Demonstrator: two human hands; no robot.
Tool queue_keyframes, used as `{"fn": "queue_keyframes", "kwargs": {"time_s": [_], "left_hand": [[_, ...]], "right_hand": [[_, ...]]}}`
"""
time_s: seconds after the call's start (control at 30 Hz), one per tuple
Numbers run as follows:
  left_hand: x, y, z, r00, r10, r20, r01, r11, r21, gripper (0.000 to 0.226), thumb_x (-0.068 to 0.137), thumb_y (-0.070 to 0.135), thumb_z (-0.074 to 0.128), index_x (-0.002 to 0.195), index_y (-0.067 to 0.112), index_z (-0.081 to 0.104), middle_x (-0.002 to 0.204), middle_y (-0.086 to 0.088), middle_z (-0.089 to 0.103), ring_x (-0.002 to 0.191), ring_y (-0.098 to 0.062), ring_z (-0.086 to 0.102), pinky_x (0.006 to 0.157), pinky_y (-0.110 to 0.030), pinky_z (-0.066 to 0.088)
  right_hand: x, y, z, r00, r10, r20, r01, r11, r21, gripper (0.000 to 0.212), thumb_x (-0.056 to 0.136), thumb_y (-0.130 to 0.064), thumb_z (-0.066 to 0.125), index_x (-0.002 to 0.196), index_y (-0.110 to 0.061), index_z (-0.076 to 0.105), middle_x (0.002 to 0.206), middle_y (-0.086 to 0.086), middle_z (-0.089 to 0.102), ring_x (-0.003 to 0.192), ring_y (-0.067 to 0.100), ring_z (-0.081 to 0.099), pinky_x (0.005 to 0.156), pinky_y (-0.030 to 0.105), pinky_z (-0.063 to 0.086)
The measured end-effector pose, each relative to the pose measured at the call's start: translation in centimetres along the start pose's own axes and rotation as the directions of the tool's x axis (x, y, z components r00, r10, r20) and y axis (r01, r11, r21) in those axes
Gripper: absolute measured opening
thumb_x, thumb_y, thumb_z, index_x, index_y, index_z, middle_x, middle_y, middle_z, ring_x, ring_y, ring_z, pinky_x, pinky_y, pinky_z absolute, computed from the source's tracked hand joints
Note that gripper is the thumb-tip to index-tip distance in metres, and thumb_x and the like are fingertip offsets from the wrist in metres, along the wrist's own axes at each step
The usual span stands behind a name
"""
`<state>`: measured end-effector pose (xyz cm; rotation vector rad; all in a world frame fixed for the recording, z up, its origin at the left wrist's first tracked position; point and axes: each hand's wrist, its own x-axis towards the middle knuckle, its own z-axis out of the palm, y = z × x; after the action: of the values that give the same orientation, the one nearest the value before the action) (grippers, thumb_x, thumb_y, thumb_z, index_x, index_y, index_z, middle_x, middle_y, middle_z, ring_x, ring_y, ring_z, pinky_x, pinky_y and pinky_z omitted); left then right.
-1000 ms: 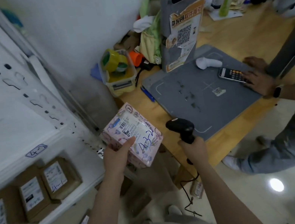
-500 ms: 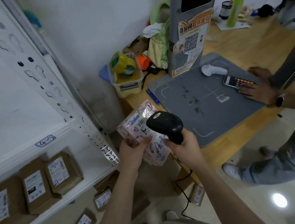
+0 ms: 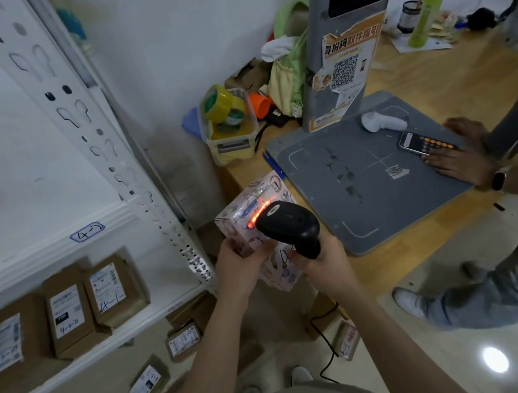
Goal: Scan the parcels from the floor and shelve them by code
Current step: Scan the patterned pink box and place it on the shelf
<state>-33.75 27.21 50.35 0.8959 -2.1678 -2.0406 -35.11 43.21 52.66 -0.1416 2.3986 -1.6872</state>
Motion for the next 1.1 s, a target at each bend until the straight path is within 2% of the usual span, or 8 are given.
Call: {"fn": "queue_keyframes", "kwargs": {"time_s": [0.2,0.33,0.47,0.57,0.67,0.8,0.97,1.1], "left_hand": [[-0.1,-0.1,0.3,1.0,-0.01,-0.013,0.011,1.0,0.026,0.077,0.065,0.047,0.09,0.132,0.028,0.057,0.116,0.015,0.067,0.108,-0.008,0.063,0.091,-0.038,0.055],[0.0,-0.2,0.2,0.998,-0.063,-0.032,0.063,0.998,0.009,0.091,0.048,0.06,0.089,0.127,0.025,0.06,0.117,0.009,0.071,0.105,-0.011,0.068,0.09,-0.042,0.058],[-0.1,-0.6,0.0,0.983,-0.136,-0.126,0.131,0.99,-0.049,0.073,0.066,0.036,0.091,0.129,0.017,0.06,0.12,0.002,0.07,0.106,-0.016,0.068,0.092,-0.042,0.058],[-0.2,-1.0,-0.3,0.966,-0.173,-0.192,0.151,0.98,-0.126,0.058,0.074,0.02,0.088,0.124,0.014,0.059,0.116,-0.001,0.069,0.105,-0.02,0.066,0.089,-0.038,0.056],[-0.4,-1.2,-0.6,0.964,-0.182,-0.196,0.154,0.977,-0.149,0.043,0.077,0.017,0.085,0.112,0.019,0.061,0.112,-0.002,0.07,0.098,-0.019,0.067,0.084,-0.037,0.056],[-0.7,-1.5,-0.7,0.959,-0.197,-0.202,0.168,0.974,-0.152,0.035,0.078,0.017,0.084,0.102,0.026,0.061,0.105,0.0,0.07,0.097,-0.02,0.069,0.09,-0.045,0.057],[-1.2,-1.4,-0.9,0.941,-0.234,-0.244,0.203,0.969,-0.144,0.039,0.077,0.021,0.085,0.107,0.022,0.059,0.103,0.002,0.07,0.104,-0.024,0.068,0.094,-0.052,0.056],[-1.7,-1.3,-1.4,0.928,-0.255,-0.273,0.215,0.962,-0.168,0.041,0.079,0.02,0.084,0.111,0.018,0.059,0.117,-0.005,0.07,0.106,-0.025,0.068,0.094,-0.05,0.056]], "right_hand": [[0.2,0.6,-0.4,0.999,0.027,-0.031,-0.027,1.0,-0.003,0.015,0.086,0.001,0.066,0.086,-0.013,0.06,0.079,0.011,0.067,0.067,0.014,0.064,0.059,0.026,0.049],[0.6,2.0,-0.6,0.993,0.052,-0.102,-0.051,0.999,0.005,0.017,0.085,-0.001,0.069,0.079,-0.012,0.056,0.065,-0.002,0.055,0.054,0.004,0.05,0.053,0.018,0.04],[1.1,4.6,-1.2,0.969,0.136,-0.207,-0.147,0.989,-0.034,0.015,0.085,-0.002,0.067,0.089,-0.012,0.057,0.073,0.002,0.059,0.065,0.014,0.055,0.059,0.028,0.042],[1.2,7.6,-1.4,0.944,0.236,-0.23,-0.255,0.965,-0.058,0.034,0.085,0.0,0.062,0.112,-0.019,0.052,0.089,0.001,0.062,0.082,0.018,0.06,0.064,0.028,0.043],[1.5,10.8,-1.8,0.918,0.328,-0.221,-0.366,0.918,-0.155,0.035,0.084,0.0,0.057,0.119,-0.007,0.055,0.087,0.005,0.06,0.081,0.024,0.06,0.06,0.028,0.042],[2.1,13.2,-1.8,0.88,0.442,-0.175,-0.474,0.841,-0.26,0.038,0.084,-0.004,0.056,0.121,-0.009,0.055,0.095,0.009,0.063,0.087,0.026,0.062,0.068,0.033,0.05],[3.3,14.2,-1.2,0.889,0.444,-0.115,-0.454,0.815,-0.359,0.026,0.092,-0.013,0.051,0.119,-0.016,0.054,0.106,0.011,0.063,0.089,0.022,0.06,0.076,0.036,0.052],[3.7,14.6,-0.9,0.89,0.437,-0.131,-0.454,0.82,-0.349,0.036,0.09,-0.014,0.057,0.125,-0.012,0.05,0.109,0.013,0.062,0.096,0.028,0.061,0.083,0.044,0.056]]}}
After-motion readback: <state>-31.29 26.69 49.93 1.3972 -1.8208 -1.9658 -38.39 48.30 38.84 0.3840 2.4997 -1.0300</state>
